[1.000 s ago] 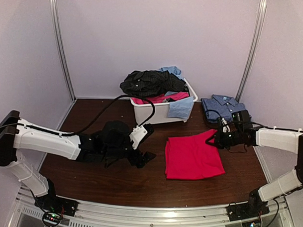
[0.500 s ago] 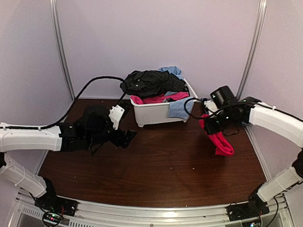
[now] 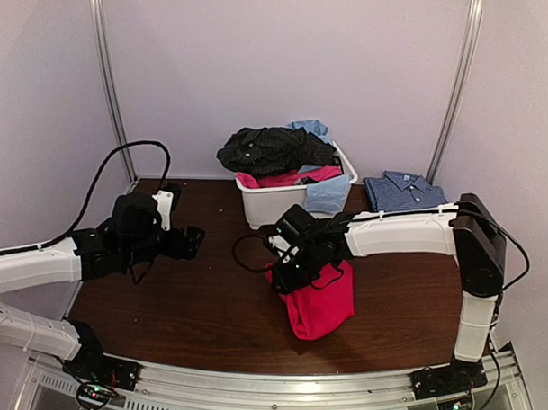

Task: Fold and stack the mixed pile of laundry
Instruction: Turn over the square-folded T-shirt at the center of the board, then move the square folded T-shirt to the center of the board, then adjust the square-folded T-shirt at the center of the board, then rotate the square-folded T-shirt at the center of the board.

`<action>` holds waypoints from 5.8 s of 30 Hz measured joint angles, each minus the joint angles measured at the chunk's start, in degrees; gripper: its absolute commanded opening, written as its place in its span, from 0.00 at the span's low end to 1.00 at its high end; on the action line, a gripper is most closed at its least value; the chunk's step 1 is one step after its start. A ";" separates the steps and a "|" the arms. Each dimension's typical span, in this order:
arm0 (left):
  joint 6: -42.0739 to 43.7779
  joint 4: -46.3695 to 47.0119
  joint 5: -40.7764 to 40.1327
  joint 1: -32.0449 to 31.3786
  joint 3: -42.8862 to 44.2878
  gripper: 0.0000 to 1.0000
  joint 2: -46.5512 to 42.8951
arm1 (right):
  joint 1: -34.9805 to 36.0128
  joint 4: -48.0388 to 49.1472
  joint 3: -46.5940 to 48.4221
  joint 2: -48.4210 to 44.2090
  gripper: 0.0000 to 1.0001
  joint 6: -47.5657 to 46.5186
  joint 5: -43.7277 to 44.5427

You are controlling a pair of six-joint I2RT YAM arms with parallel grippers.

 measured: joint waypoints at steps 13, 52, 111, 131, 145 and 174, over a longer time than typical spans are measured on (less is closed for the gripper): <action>1.95 0.70 13.46 -6.36 3.52 0.65 11.98 | -12.98 25.29 -17.11 -23.28 0.58 8.48 -24.00; 30.95 -7.89 5.05 -31.58 38.01 0.62 45.75 | -38.91 34.75 -51.93 -39.58 0.54 13.16 -31.21; 0.68 -16.83 0.72 -28.24 44.52 0.53 59.08 | -35.45 43.47 -53.68 -33.90 0.60 15.82 -31.30; -3.43 1.97 17.99 -21.62 22.08 0.00 42.25 | -35.95 47.56 -54.71 -32.94 0.60 16.44 -32.92; -16.98 37.86 43.65 -12.61 7.41 0.46 43.80 | -31.76 56.19 -54.90 -30.03 0.63 19.47 -36.02; -18.01 10.49 23.54 -3.87 -6.05 0.37 23.23 | -10.80 51.89 -35.10 -5.77 0.28 9.35 -32.48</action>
